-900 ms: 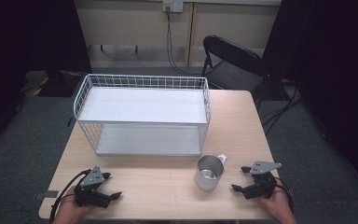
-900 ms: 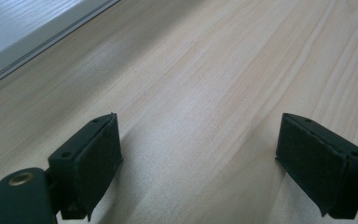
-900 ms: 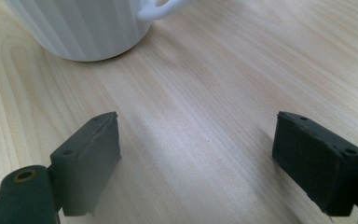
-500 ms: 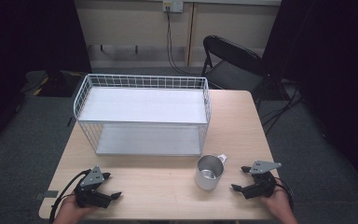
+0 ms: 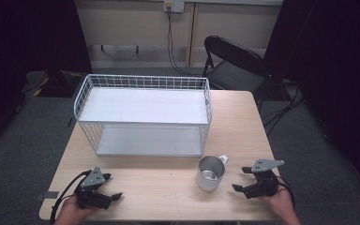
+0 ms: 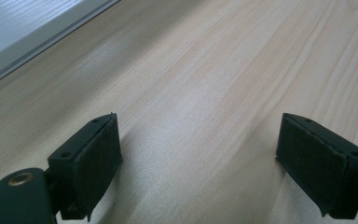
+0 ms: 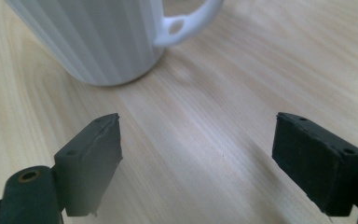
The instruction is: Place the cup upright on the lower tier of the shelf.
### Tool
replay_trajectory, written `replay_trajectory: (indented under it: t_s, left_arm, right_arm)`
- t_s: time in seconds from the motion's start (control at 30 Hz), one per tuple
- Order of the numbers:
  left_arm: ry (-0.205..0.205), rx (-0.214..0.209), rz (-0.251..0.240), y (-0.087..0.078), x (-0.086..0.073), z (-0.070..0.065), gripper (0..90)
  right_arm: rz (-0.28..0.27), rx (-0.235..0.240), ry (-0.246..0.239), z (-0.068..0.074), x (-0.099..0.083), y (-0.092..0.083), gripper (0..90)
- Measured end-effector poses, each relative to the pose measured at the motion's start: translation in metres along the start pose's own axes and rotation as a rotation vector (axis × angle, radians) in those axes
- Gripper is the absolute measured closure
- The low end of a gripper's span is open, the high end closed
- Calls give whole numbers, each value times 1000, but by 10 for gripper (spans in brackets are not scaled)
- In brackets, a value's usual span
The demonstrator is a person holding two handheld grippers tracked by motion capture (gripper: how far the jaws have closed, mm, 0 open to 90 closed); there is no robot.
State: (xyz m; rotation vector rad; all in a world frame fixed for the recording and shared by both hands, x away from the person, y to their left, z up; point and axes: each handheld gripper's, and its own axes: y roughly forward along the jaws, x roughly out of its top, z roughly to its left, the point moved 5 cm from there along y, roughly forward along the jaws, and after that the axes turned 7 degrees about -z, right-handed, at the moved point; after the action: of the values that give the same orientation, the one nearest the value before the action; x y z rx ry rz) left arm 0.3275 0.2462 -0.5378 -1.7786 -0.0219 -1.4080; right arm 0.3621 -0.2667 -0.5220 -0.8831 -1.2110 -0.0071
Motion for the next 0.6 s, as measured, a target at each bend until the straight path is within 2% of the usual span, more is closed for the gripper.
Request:
replay_trajectory:
  t_s: [0.6]
  left_arm:
    - [0, 0, 0, 0, 0, 0, 132]
  right_arm:
    - [-32, 57, -62, 23, 48, -24, 156]
